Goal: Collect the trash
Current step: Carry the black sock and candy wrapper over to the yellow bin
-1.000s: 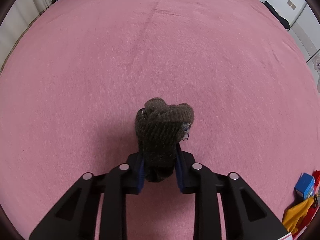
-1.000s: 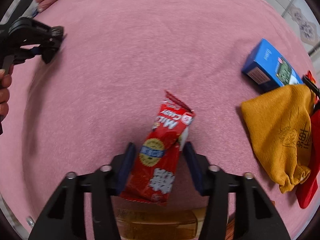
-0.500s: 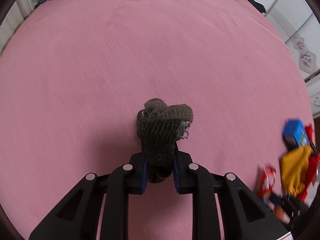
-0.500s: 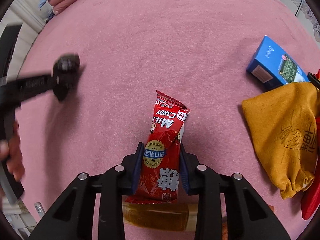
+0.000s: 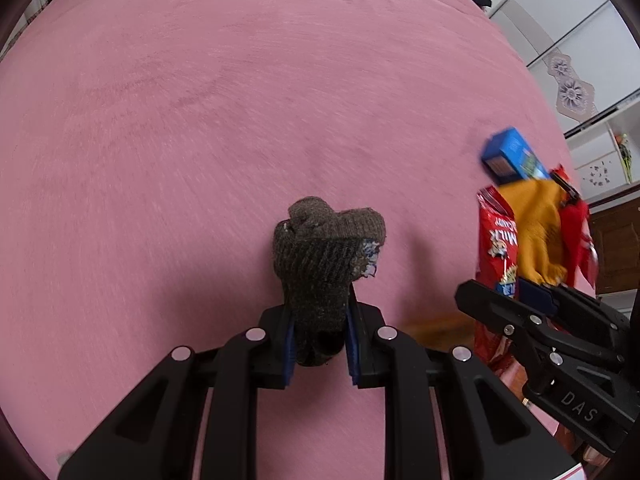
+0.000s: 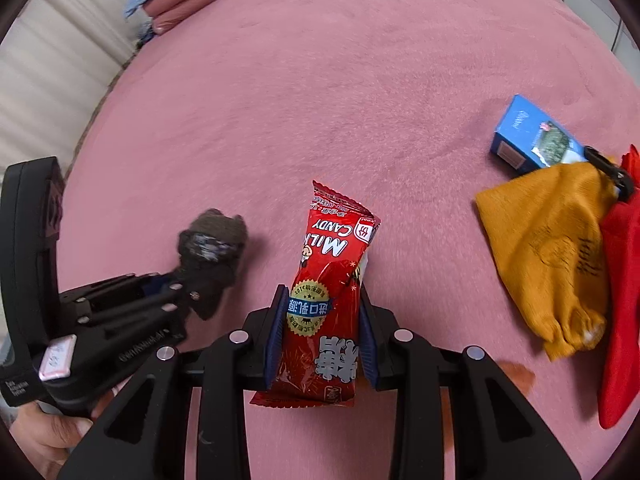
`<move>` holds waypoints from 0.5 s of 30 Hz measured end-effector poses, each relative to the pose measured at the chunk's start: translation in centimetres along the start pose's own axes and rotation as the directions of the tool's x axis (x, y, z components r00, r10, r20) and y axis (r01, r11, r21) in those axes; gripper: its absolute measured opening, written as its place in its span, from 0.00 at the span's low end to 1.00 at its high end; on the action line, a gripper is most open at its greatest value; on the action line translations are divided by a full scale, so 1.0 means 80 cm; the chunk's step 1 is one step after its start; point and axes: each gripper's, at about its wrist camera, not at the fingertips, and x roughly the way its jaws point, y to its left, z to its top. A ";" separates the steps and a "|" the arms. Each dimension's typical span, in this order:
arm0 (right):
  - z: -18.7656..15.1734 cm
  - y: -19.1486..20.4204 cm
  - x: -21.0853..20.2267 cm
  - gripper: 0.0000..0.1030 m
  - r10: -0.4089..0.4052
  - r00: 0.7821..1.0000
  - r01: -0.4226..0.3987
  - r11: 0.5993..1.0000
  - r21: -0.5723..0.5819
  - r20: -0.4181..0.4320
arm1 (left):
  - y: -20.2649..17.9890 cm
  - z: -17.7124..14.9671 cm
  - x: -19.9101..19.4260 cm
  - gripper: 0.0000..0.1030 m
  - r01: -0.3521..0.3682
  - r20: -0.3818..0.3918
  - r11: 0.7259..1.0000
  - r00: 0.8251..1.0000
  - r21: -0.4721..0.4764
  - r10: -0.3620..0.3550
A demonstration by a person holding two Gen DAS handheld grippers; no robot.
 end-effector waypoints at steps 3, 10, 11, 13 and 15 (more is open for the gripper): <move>-0.015 -0.002 -0.025 0.31 0.026 1.000 -0.026 0.999 -0.026 -0.002 | -0.030 -0.030 -0.024 0.19 0.010 0.004 1.000 1.000 -0.005 -0.010; -0.055 -0.022 -0.089 0.31 0.063 0.998 -0.063 0.992 -0.111 -0.007 | -0.107 -0.092 -0.071 0.19 0.040 0.036 0.998 0.999 -0.055 -0.039; -0.062 -0.031 -0.101 0.31 0.072 0.997 -0.073 0.990 -0.124 -0.012 | -0.121 -0.103 -0.076 0.19 0.044 0.042 0.997 0.998 -0.068 -0.041; -0.076 -0.044 -0.123 0.31 0.078 0.997 -0.080 0.986 -0.147 -0.018 | -0.144 -0.120 -0.083 0.19 0.049 0.052 0.994 0.998 -0.097 -0.044; -0.090 -0.061 -0.146 0.31 0.083 0.996 -0.086 0.983 -0.165 -0.026 | -0.165 -0.139 -0.091 0.19 0.062 0.059 0.990 0.997 -0.128 -0.054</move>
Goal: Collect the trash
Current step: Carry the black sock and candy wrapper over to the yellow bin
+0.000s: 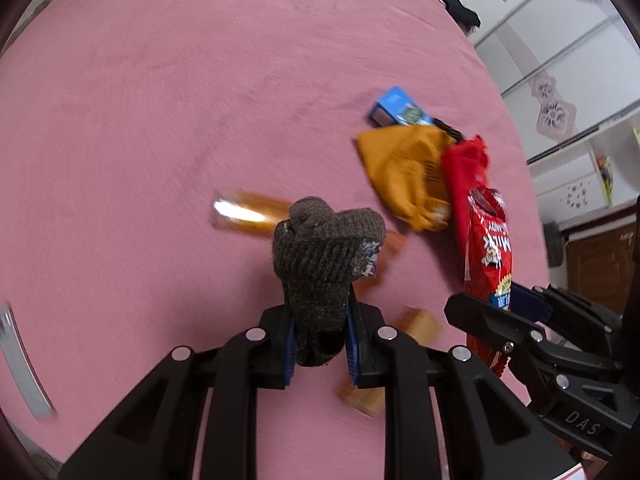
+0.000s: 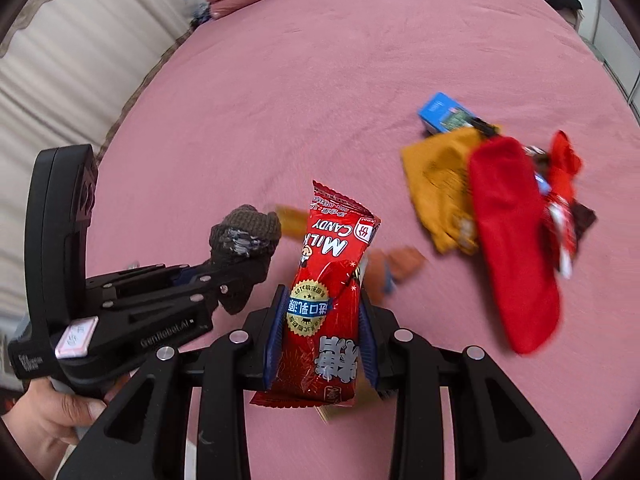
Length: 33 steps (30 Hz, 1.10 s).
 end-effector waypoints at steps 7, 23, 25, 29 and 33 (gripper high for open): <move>-0.054 -0.047 -0.071 0.31 0.009 1.000 -0.009 1.000 -0.015 -0.004 | -0.078 -0.054 -0.027 0.19 0.015 0.020 1.000 1.000 -0.006 -0.015; -0.123 -0.131 -0.171 0.31 -0.045 0.995 0.025 0.979 0.205 0.094 | -0.224 -0.095 -0.020 0.19 0.150 -0.107 0.965 0.986 0.215 -0.129; -0.131 -0.152 -0.185 0.31 -0.050 0.993 0.023 0.972 0.235 0.110 | -0.247 -0.093 -0.015 0.19 0.158 -0.117 0.958 0.984 0.240 -0.133; -0.147 -0.198 -0.213 0.31 -0.053 0.989 0.013 0.961 0.276 0.139 | -0.309 -0.091 -0.002 0.19 0.179 -0.143 0.939 0.979 0.294 -0.142; -0.165 -0.259 -0.250 0.31 -0.060 0.986 0.009 0.953 0.301 0.157 | -0.381 -0.093 0.017 0.19 0.192 -0.157 0.921 0.977 0.337 -0.146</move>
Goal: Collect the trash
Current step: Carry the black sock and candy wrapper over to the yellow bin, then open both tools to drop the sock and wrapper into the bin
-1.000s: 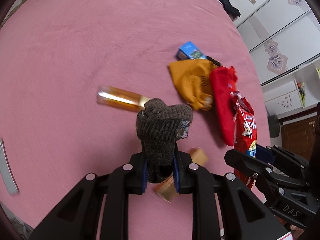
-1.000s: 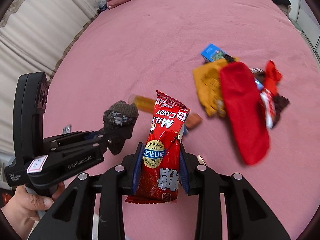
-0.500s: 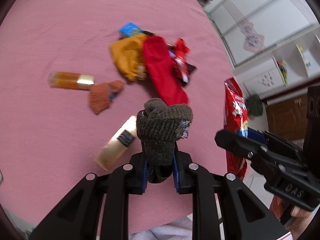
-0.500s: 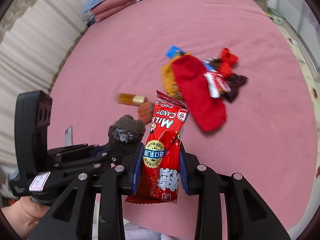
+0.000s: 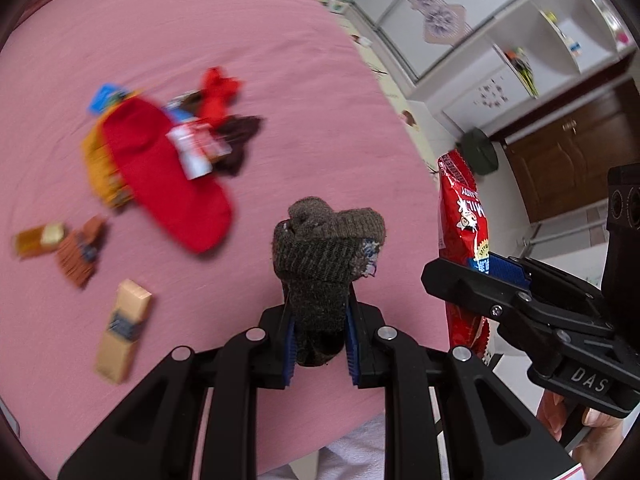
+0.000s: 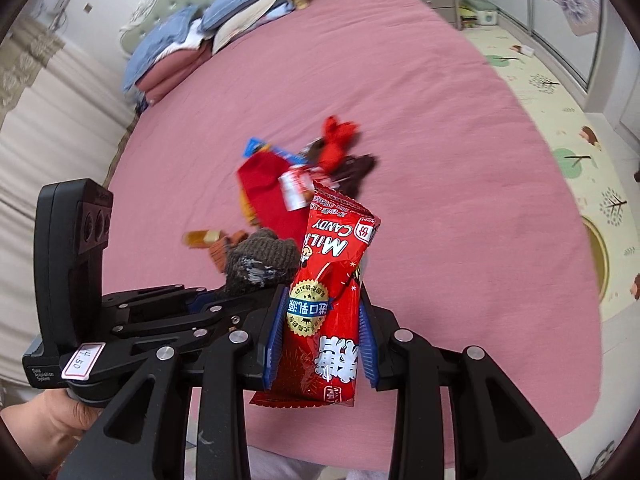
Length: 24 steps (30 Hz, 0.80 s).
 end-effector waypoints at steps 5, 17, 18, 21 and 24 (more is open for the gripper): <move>0.012 -0.093 -0.044 0.31 -0.012 1.000 0.012 1.000 0.025 -0.005 | -0.094 0.033 0.050 0.19 0.023 -0.018 0.999 1.000 0.024 -0.022; 0.011 -0.312 -0.120 0.31 -0.070 0.998 0.069 0.984 0.166 -0.002 | -0.280 0.083 0.180 0.19 0.082 -0.120 0.990 0.990 0.111 -0.068; 0.011 -0.330 -0.124 0.31 -0.079 0.997 0.078 0.980 0.180 -0.003 | -0.291 0.086 0.189 0.20 0.088 -0.131 0.989 0.989 0.119 -0.072; 0.010 -0.375 -0.135 0.31 -0.091 0.996 0.088 0.969 0.232 0.003 | -0.328 0.097 0.222 0.21 0.113 -0.171 0.983 0.981 0.145 -0.087; 0.015 -0.415 -0.139 0.31 -0.104 0.995 0.098 0.959 0.267 0.008 | -0.360 0.109 0.254 0.22 0.124 -0.203 0.976 0.975 0.178 -0.087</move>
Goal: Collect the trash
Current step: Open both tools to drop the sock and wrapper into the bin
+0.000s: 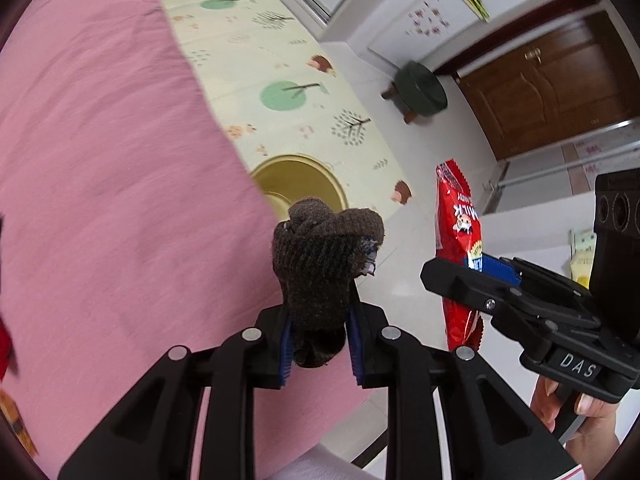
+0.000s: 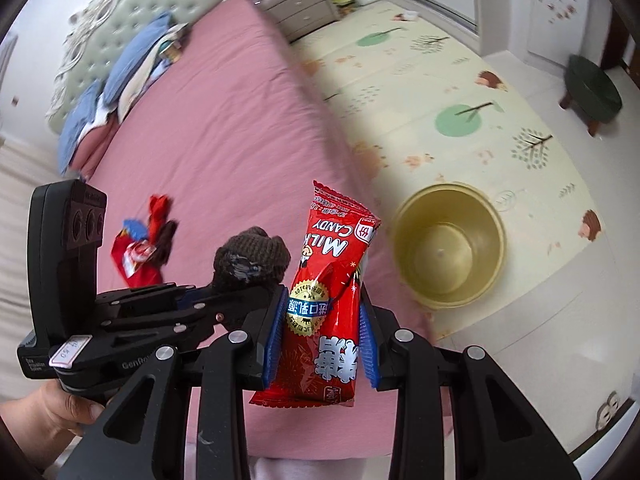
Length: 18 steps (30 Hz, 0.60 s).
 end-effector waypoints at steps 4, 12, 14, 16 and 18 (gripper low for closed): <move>0.025 -0.048 0.007 0.32 -0.035 0.999 0.035 0.999 0.020 -0.008 | -0.029 0.041 0.042 0.23 0.025 -0.035 0.999 0.999 0.044 -0.024; 0.057 -0.133 0.003 0.59 -0.083 0.996 0.081 0.991 0.107 0.013 | -0.047 0.082 0.085 0.81 0.001 -0.053 0.998 0.999 0.070 0.003; 0.061 -0.143 0.002 0.59 -0.097 0.995 0.095 0.990 0.107 0.008 | -0.044 0.084 0.089 0.81 -0.016 -0.066 0.997 0.998 0.072 0.020; 0.062 -0.143 0.001 0.58 -0.104 0.995 0.103 0.990 0.094 0.003 | -0.045 0.085 0.091 0.81 -0.037 -0.067 0.995 0.997 0.095 0.043; 0.062 -0.139 -0.002 0.58 -0.098 0.995 0.097 0.992 0.083 0.004 | -0.044 0.085 0.091 0.81 -0.061 -0.069 0.992 0.995 0.109 0.068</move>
